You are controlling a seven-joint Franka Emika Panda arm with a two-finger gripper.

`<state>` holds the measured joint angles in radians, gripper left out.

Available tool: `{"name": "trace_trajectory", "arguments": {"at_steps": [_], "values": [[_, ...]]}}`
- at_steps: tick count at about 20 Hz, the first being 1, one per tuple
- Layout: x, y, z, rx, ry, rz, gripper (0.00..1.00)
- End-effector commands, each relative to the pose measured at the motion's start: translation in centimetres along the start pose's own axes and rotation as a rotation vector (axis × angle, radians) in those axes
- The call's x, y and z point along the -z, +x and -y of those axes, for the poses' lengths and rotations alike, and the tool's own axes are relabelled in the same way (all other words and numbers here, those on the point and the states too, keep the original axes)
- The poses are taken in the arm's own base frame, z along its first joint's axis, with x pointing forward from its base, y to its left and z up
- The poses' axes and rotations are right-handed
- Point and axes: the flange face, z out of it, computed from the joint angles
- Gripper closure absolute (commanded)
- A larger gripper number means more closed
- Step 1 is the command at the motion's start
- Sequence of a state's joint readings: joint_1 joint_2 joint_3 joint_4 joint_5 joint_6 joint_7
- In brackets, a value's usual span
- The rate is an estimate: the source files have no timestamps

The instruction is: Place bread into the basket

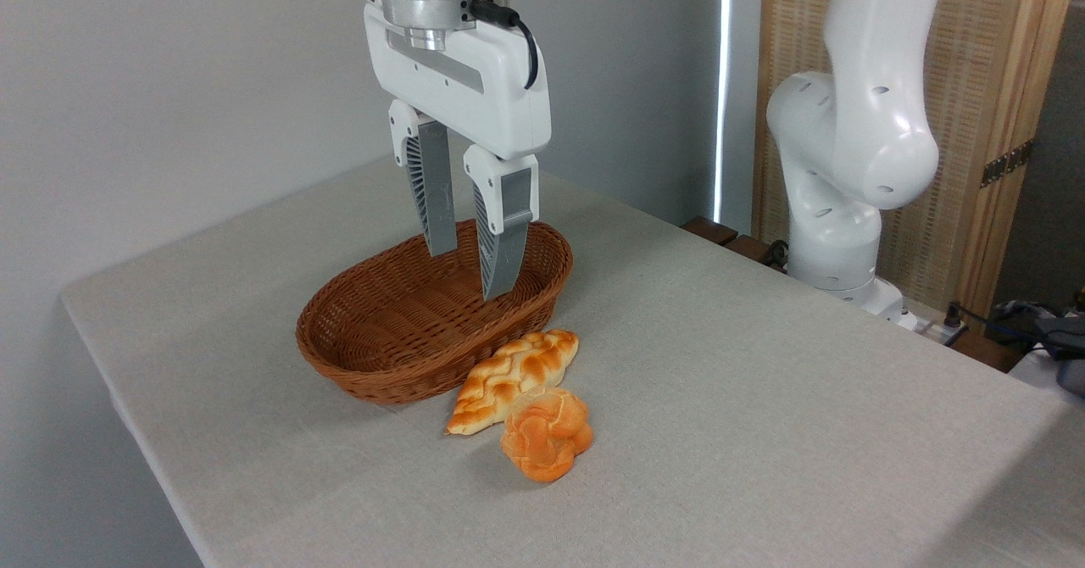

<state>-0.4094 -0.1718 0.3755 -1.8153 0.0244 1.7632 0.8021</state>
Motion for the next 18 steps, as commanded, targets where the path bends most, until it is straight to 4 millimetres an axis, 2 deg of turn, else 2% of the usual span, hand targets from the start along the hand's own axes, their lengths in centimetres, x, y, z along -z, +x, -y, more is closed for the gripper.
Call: {"name": "trace_trajectory", "arguments": {"at_steps": [1,9,13,18], "values": [[0.6,-0.3,0.1,-0.004,-0.011,-0.011,0.00],[0.6,-0.3,0.2,0.001,-0.012,-0.012,0.00],[0.8,-1.3,0.9,0.022,-0.008,-0.013,0.00],[1.0,-1.4,0.8,0.034,-0.016,-0.028,0.00]]}}
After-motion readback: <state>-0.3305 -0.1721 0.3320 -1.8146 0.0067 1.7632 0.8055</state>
